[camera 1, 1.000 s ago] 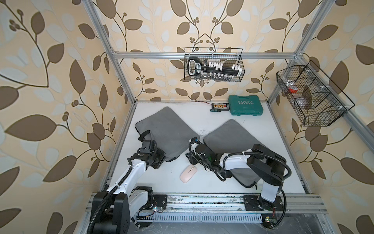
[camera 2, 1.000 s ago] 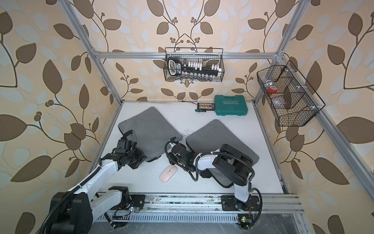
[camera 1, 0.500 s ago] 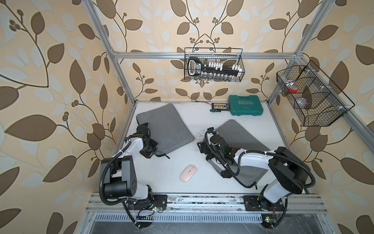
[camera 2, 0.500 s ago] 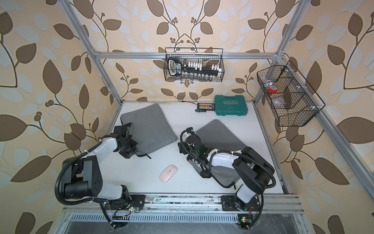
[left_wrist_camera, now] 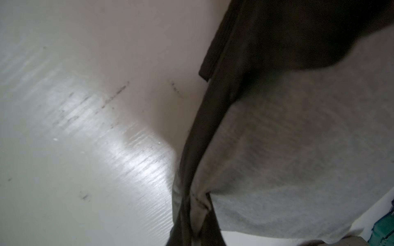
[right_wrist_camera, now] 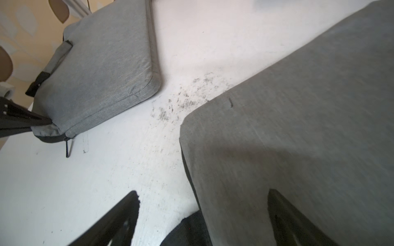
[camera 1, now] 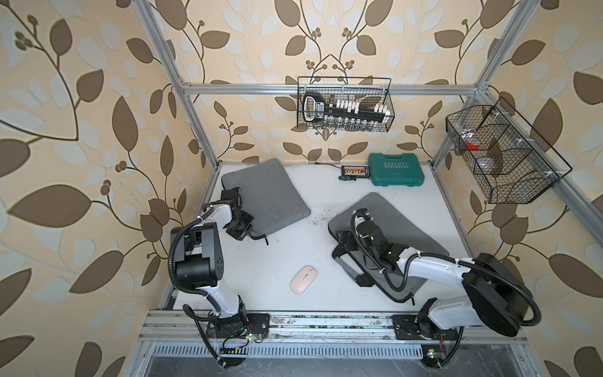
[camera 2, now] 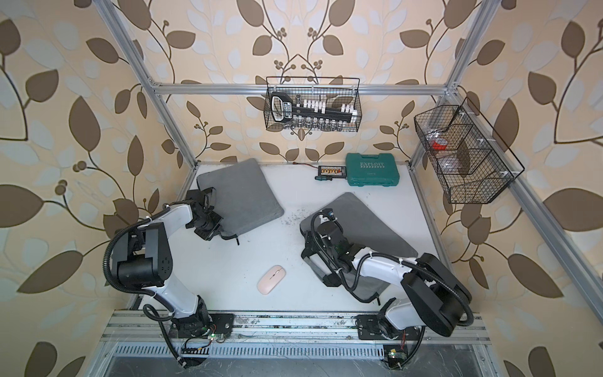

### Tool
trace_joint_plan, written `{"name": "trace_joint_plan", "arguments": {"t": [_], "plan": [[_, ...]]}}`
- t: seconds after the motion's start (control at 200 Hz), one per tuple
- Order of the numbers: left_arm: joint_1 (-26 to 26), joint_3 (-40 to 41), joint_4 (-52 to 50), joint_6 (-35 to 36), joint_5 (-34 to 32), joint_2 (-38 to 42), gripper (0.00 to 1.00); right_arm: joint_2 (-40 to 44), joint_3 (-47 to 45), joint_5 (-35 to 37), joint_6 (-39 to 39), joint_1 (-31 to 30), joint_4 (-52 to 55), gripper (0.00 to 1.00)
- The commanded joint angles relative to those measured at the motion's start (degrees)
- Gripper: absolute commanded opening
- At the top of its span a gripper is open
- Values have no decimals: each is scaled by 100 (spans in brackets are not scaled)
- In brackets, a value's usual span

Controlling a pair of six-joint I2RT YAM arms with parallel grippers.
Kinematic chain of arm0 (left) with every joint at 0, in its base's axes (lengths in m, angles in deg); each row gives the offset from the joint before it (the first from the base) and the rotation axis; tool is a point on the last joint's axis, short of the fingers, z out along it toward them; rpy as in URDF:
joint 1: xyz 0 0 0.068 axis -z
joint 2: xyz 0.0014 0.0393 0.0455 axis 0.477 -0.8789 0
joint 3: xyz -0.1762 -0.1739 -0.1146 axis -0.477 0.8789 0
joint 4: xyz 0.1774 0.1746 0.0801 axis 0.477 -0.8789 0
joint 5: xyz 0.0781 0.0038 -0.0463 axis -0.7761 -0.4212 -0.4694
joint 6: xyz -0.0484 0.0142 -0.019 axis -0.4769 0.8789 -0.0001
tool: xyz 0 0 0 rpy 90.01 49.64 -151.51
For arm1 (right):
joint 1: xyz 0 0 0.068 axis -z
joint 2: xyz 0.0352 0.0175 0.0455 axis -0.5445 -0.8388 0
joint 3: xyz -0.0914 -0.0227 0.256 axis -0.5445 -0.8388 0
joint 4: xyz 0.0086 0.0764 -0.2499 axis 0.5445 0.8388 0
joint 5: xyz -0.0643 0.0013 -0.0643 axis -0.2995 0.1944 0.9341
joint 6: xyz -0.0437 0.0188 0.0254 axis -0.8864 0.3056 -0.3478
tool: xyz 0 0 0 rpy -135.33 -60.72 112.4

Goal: Put the mouse into the laptop bag
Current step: Move the zippered laptop bag to the center of the board, then adjust the zippered laptop bag at the center of the board.

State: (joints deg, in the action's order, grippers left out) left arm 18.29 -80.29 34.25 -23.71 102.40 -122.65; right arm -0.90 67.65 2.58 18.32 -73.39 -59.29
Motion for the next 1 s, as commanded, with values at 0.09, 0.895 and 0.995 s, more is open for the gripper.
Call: {"name": "trace_joint_plan", "arguments": {"t": [0.09,0.895,0.995], "plan": [[-17,219,145,-276,-234,296,48,1357,-749,984,863,324,791,99],[4325,1253,2098,-566,-329,2313,99,4095,-1812,522,3425,2178,3655,99],[4486,771,2253,-409,-127,1512,99,4389,-2036,304,3339,2605,3684,99]]}}
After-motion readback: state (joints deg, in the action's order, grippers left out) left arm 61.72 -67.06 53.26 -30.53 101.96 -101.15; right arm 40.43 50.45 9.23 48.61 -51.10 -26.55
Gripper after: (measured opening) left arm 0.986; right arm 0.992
